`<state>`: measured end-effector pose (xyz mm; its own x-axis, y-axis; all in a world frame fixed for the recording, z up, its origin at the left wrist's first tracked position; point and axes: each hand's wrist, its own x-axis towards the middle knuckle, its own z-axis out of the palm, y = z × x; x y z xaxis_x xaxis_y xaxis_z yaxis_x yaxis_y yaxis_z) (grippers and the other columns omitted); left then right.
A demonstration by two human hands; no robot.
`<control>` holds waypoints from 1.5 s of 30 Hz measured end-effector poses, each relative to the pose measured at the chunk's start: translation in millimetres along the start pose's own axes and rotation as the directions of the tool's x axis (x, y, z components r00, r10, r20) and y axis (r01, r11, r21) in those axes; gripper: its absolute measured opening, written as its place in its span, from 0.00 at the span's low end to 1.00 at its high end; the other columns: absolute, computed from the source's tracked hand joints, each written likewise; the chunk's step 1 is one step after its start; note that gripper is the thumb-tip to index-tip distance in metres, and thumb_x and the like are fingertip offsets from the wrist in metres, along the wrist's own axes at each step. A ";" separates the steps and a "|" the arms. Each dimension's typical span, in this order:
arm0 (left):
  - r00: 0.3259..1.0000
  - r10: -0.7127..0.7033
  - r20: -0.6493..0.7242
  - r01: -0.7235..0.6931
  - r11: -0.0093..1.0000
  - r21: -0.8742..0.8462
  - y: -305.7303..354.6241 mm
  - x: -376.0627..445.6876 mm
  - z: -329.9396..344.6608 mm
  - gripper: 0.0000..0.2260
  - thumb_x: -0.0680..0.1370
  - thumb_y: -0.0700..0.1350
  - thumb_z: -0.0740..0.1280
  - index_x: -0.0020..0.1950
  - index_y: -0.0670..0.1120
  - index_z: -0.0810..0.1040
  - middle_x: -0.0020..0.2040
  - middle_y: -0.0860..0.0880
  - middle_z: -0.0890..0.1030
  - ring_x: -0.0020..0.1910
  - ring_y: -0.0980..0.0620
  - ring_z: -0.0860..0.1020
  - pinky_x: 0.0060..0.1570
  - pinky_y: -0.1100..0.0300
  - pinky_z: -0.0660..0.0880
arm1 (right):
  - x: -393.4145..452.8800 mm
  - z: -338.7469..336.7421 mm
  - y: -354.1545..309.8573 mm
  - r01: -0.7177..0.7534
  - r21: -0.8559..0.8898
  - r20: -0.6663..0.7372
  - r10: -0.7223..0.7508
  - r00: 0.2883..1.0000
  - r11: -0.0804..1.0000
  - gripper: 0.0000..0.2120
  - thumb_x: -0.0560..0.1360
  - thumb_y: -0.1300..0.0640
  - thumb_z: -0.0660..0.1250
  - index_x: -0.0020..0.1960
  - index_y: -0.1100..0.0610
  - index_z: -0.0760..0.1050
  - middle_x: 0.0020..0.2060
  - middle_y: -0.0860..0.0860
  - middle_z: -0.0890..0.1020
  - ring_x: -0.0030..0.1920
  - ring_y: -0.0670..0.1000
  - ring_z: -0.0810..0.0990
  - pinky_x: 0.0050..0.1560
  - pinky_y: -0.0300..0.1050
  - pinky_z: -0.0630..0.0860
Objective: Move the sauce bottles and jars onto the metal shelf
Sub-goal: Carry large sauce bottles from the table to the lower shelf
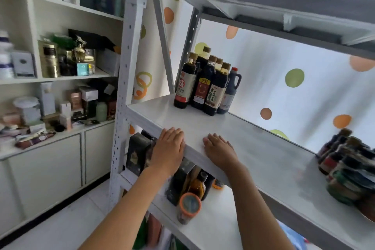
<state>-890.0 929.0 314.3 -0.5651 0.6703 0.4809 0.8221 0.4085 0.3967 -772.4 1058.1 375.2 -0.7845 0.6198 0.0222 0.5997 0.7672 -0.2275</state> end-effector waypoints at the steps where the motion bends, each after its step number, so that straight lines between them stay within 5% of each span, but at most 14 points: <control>1: 1.000 -0.008 0.028 0.009 1.000 -0.022 1.0 -10.0 0.9 0.21 0.85 0.49 0.47 0.77 0.46 0.59 0.78 0.51 0.59 0.78 0.53 0.51 0.77 0.56 0.49 | -15.6 0.0 -5.0 0.011 -0.055 0.016 -0.010 1.000 0.998 0.24 0.85 0.48 0.46 0.78 0.55 0.58 0.79 0.53 0.58 0.79 0.52 0.54 0.77 0.53 0.50; 5: 0.995 -0.035 0.096 0.027 0.996 0.080 4.8 -47.4 0.4 0.23 0.85 0.47 0.49 0.79 0.46 0.48 0.80 0.50 0.49 0.78 0.52 0.47 0.77 0.52 0.53 | -67.1 31.8 -20.3 -0.061 -0.172 -0.204 0.025 0.979 0.983 0.26 0.85 0.47 0.43 0.80 0.55 0.52 0.80 0.53 0.56 0.79 0.53 0.53 0.78 0.55 0.50; 10: 0.974 -0.134 0.182 0.079 0.956 0.283 19.5 -127.3 -3.5 0.24 0.85 0.47 0.46 0.79 0.45 0.42 0.80 0.48 0.43 0.78 0.50 0.40 0.77 0.50 0.46 | -113.2 69.0 -14.5 0.064 0.059 -0.388 -0.037 0.921 0.996 0.25 0.84 0.48 0.44 0.76 0.57 0.63 0.78 0.54 0.61 0.79 0.53 0.55 0.78 0.49 0.43; 13: 0.947 -0.289 0.142 0.235 0.921 0.310 28.3 -185.9 -6.9 0.23 0.85 0.46 0.45 0.79 0.45 0.43 0.80 0.48 0.43 0.78 0.51 0.41 0.77 0.52 0.44 | -146.3 86.1 -19.9 0.184 0.343 -0.268 -0.092 0.959 0.921 0.25 0.84 0.47 0.45 0.74 0.56 0.67 0.75 0.53 0.67 0.77 0.52 0.61 0.78 0.49 0.54; 18: 0.877 -0.480 0.023 0.434 0.812 0.391 52.4 -290.0 -10.6 0.27 0.82 0.39 0.52 0.79 0.43 0.46 0.80 0.47 0.46 0.79 0.49 0.44 0.76 0.52 0.44 | -213.3 145.3 -20.6 0.372 0.434 -0.012 -0.408 0.913 0.820 0.25 0.85 0.48 0.45 0.79 0.56 0.57 0.79 0.50 0.57 0.79 0.46 0.50 0.79 0.46 0.43; 23: 0.728 -0.686 -0.015 0.613 0.641 0.463 92.7 -415.6 -10.0 0.30 0.79 0.40 0.54 0.79 0.43 0.43 0.80 0.46 0.43 0.78 0.48 0.42 0.76 0.51 0.40 | -298.2 202.2 -20.7 0.537 0.446 0.143 -0.649 0.747 0.716 0.25 0.85 0.49 0.46 0.79 0.58 0.55 0.79 0.52 0.55 0.80 0.48 0.48 0.79 0.46 0.42; 29: 0.556 -0.795 -0.244 0.795 0.422 0.436 145.6 -530.9 -43.4 0.29 0.82 0.41 0.55 0.79 0.45 0.44 0.80 0.48 0.44 0.77 0.52 0.38 0.76 0.52 0.40 | -410.5 230.9 -39.5 0.690 0.494 0.251 -0.846 0.470 0.530 0.25 0.85 0.49 0.44 0.80 0.58 0.53 0.80 0.52 0.53 0.79 0.46 0.46 0.79 0.47 0.39; 45: -0.002 -0.775 -0.632 0.990 -0.091 0.109 289.5 -838.8 -174.7 0.28 0.82 0.42 0.51 0.79 0.44 0.43 0.79 0.47 0.44 0.78 0.50 0.40 0.77 0.52 0.41 | -751.8 229.5 -125.4 0.809 0.587 0.186 -0.969 -0.166 -0.026 0.25 0.85 0.49 0.47 0.79 0.58 0.56 0.79 0.52 0.56 0.79 0.46 0.48 0.78 0.44 0.40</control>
<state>-190.2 376.7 162.4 -0.6804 -0.7090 0.1854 -0.6266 0.6940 0.3546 -294.1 458.0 163.7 -0.4799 -0.8766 0.0361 -0.7432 0.3843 -0.5476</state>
